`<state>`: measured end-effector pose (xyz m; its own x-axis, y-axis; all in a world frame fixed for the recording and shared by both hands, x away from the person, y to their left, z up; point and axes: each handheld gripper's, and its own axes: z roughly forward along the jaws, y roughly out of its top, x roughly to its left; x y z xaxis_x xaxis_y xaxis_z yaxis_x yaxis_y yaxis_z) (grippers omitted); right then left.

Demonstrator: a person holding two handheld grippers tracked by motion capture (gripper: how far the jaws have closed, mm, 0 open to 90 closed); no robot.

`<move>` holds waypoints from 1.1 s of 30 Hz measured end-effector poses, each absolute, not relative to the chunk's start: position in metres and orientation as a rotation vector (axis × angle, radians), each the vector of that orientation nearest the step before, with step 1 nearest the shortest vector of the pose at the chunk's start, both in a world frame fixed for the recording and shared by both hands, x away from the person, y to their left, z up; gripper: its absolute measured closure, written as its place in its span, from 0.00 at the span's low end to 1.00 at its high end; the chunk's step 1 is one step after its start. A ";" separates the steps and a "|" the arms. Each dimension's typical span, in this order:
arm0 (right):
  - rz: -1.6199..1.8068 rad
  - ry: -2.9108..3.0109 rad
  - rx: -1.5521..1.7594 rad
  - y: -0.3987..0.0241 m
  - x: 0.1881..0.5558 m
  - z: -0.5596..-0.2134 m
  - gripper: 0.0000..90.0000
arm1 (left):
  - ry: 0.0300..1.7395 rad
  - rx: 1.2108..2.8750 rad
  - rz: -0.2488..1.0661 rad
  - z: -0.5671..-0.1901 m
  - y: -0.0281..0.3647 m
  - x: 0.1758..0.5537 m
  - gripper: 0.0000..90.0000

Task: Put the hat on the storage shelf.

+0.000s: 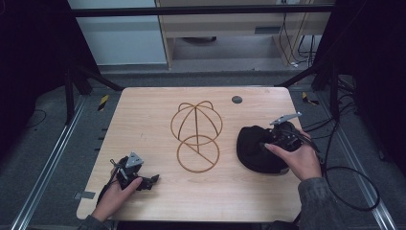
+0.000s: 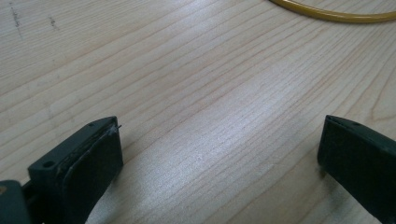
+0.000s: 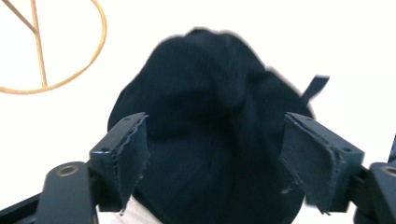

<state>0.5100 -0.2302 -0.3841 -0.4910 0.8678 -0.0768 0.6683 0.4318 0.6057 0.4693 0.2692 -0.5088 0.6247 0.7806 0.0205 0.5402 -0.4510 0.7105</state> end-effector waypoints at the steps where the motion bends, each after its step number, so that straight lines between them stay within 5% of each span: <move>1: 0.724 2.312 1.288 -0.229 0.514 -0.381 0.29 | 1.030 2.166 0.455 -0.509 0.269 0.469 0.00; 8: 0.691 2.353 1.299 -0.222 0.537 -0.384 0.37 | 1.031 2.168 0.457 -0.509 0.269 0.469 0.00; 21: 0.660 2.434 1.316 -0.226 0.556 -0.398 0.84 | 1.031 2.168 0.457 -0.509 0.269 0.469 0.00; 33: 0.840 2.374 1.277 -0.234 0.530 -0.368 0.86 | 1.031 2.168 0.457 -0.509 0.269 0.469 0.00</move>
